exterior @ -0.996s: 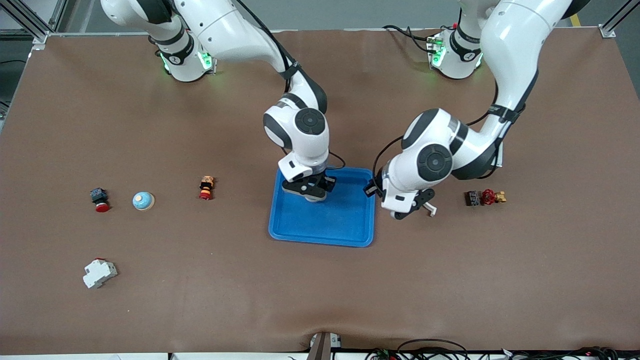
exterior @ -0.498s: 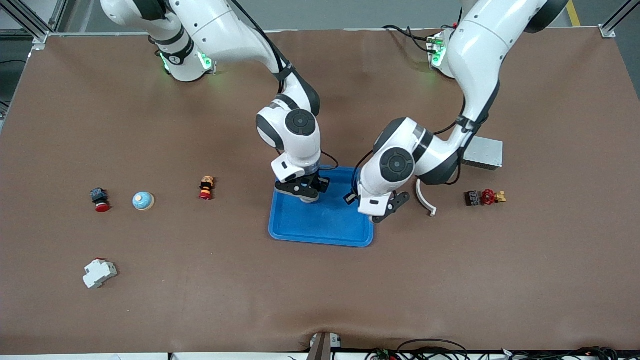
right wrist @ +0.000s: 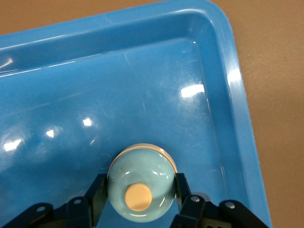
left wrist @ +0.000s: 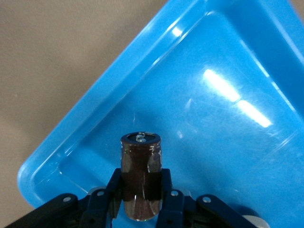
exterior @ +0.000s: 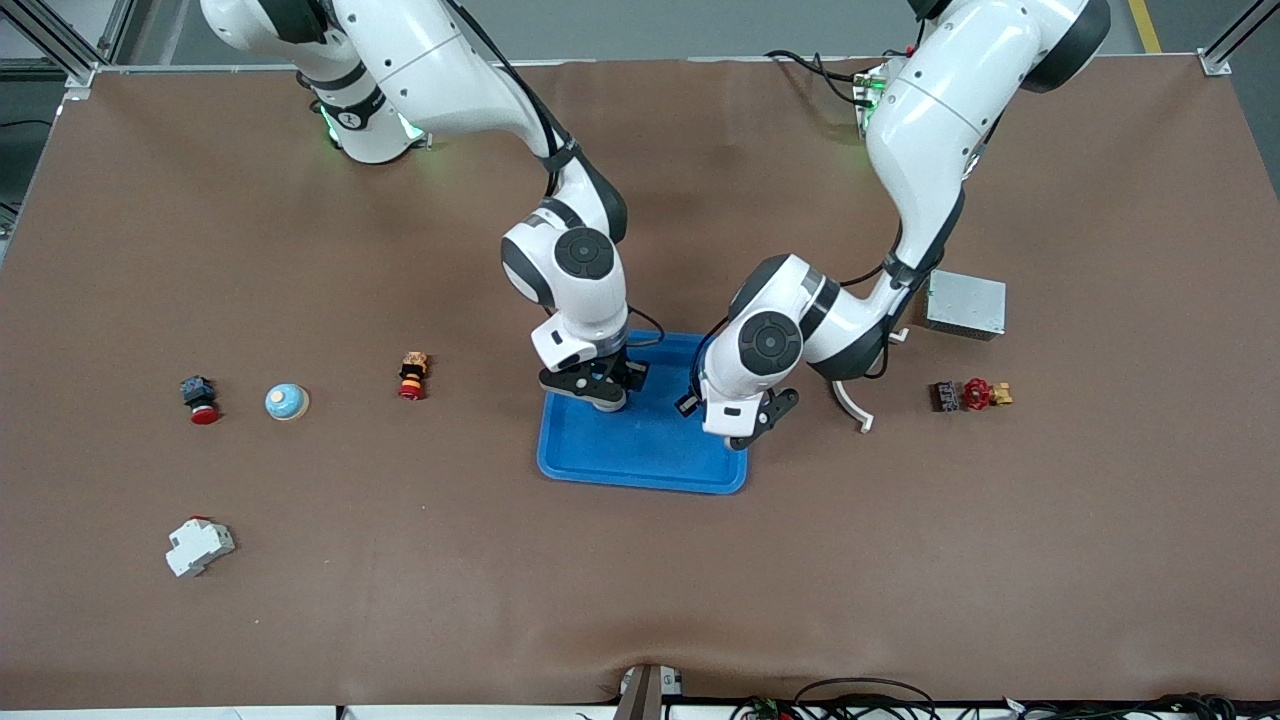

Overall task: Place electrolytic capacitor and blue bell in tray
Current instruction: 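Lower the capacitor into the tray while the right gripper releases the bell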

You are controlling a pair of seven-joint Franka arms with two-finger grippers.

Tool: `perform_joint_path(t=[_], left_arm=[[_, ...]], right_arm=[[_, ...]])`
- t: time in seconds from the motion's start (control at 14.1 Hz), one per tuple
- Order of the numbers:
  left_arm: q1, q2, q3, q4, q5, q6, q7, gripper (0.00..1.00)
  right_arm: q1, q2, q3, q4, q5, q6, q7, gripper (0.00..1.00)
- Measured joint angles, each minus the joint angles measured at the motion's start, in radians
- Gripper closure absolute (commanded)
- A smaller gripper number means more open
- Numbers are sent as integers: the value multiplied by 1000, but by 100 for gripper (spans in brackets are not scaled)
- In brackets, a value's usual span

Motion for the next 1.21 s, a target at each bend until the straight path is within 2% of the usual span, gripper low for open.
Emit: perform_joint_path(t=[0.36, 0.43, 0.5, 0.57, 0.64, 1.0, 1.21], left_arm=[[-69, 25, 63, 1, 0, 18, -21, 100], [-77, 25, 70, 4, 0, 18, -27, 91], [-80, 25, 71, 5, 0, 18, -30, 51], [-80, 25, 71, 5, 0, 18, -31, 6], [-80, 25, 72, 5, 0, 18, -31, 0], [-77, 21, 76, 18, 0, 16, -31, 0], [-77, -19, 76, 37, 2, -47, -31, 0]], right_arm=[[-1, 0, 0, -6, 0, 3, -1, 100], [-1, 0, 0, -6, 0, 3, -1, 100], [-1, 0, 0, -6, 0, 3, -1, 100], [-1, 0, 0, -6, 0, 3, -1, 100], [-1, 0, 0, -6, 0, 3, -1, 100], [-4, 0, 0, -9, 5, 3, 0, 100], [-5, 0, 0, -10, 10, 3, 0, 100]])
